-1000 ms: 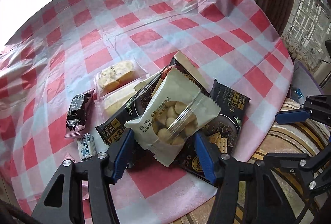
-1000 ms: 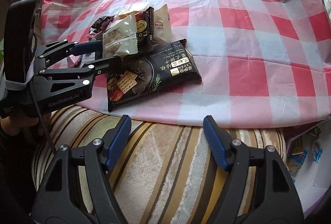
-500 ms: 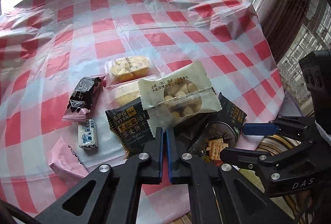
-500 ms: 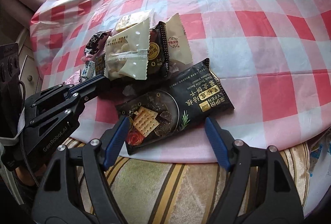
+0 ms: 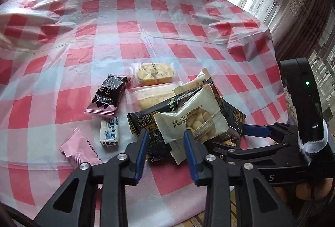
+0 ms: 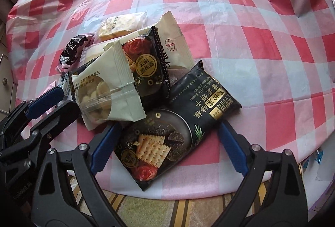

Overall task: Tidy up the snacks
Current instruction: 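Grasp the white nut pouch with the left tool while the right tool grasps the black cracker packet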

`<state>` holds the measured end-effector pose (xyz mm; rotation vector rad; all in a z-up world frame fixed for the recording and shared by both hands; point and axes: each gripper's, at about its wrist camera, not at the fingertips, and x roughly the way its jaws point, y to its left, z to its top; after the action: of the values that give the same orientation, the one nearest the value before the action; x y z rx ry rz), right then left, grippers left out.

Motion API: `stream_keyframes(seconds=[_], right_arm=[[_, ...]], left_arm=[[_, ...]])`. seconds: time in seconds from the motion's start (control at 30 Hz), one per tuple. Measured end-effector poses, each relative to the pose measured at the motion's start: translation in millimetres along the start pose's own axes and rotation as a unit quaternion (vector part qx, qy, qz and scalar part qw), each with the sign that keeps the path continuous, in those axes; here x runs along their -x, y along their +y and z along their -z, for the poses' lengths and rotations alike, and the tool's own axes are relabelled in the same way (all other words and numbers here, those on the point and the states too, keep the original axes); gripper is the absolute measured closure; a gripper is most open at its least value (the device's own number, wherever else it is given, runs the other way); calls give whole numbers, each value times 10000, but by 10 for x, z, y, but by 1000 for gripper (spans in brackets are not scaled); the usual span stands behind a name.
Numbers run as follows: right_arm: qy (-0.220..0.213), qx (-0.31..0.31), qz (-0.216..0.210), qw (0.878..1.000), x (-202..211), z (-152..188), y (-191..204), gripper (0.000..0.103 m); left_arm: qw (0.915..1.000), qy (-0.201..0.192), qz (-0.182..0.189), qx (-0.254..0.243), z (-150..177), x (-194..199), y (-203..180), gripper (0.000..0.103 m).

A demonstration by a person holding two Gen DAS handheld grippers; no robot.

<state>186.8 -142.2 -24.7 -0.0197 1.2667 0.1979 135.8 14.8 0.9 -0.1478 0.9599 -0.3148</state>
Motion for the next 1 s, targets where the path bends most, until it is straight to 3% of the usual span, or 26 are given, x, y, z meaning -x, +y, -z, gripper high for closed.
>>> stream_keyframes(seconds=[0.07, 0.2, 0.33, 0.63, 0.7, 0.77, 0.83, 0.87, 1.0], right_arm=[[0, 109, 92, 9999, -11, -12, -34, 9], [9, 252, 411, 9988, -30, -18, -202, 11], [5, 232, 450, 9987, -18, -23, -419, 11], [-102, 120, 592, 9981, 63, 119, -892, 12], [-176, 159, 619, 9978, 112, 194, -982, 19], [-217, 176, 510, 9983, 138, 223, -1052, 25], [-271, 240, 440, 9984, 184, 249, -1102, 34], [-320, 293, 421, 9982, 213, 279, -1085, 46], [-373, 363, 440, 9977, 277, 332, -1105, 49]], left_arm=[[9999, -147, 15, -64, 8, 59, -29, 32], [9995, -134, 4, -286, 8, 49, -123, 32], [9981, -65, -12, -615, 19, 26, -251, 32], [9872, 636, -323, -1426, 142, -175, -606, 32], [9842, 818, -430, -1508, 163, -247, -636, 41], [9823, 842, -449, -1611, 174, -258, -676, 41], [9812, 891, -403, -1662, 181, -273, -706, 51], [9808, 926, -404, -1667, 184, -284, -720, 53], [9812, 1012, -282, -1621, 193, -291, -762, 56]])
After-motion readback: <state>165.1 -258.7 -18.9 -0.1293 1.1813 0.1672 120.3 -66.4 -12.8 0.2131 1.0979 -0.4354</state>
